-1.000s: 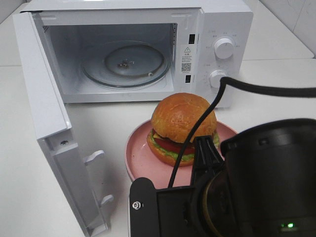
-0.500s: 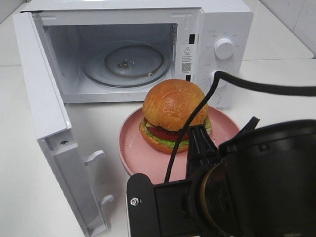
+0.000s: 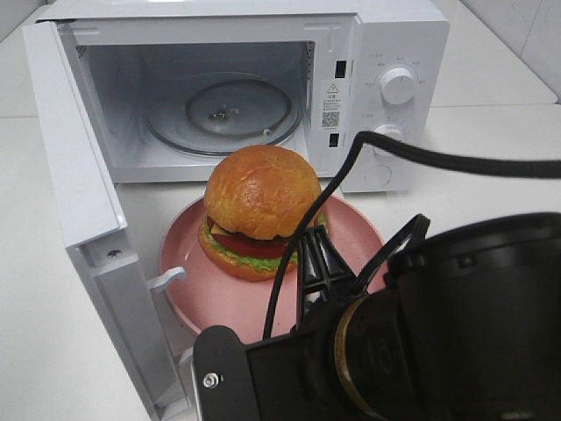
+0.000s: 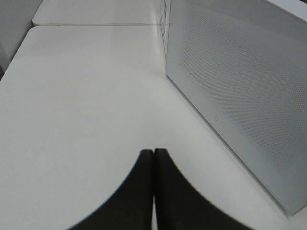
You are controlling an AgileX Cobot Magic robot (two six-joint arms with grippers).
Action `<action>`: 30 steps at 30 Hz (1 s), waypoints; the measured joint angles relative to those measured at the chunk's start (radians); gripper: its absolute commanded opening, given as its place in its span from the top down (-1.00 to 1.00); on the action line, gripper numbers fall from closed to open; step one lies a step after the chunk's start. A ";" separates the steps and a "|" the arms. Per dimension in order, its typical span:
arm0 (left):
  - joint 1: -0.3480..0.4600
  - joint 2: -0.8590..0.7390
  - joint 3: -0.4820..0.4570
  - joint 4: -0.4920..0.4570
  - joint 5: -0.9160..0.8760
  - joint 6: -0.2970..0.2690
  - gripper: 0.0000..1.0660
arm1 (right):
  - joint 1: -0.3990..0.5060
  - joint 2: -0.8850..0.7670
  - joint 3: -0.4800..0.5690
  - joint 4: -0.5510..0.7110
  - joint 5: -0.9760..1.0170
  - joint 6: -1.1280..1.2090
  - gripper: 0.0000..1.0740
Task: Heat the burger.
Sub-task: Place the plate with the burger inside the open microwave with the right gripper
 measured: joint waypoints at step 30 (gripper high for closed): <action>0.000 0.000 0.000 0.000 0.000 0.000 1.00 | -0.358 0.000 0.006 0.006 -0.261 -0.423 1.00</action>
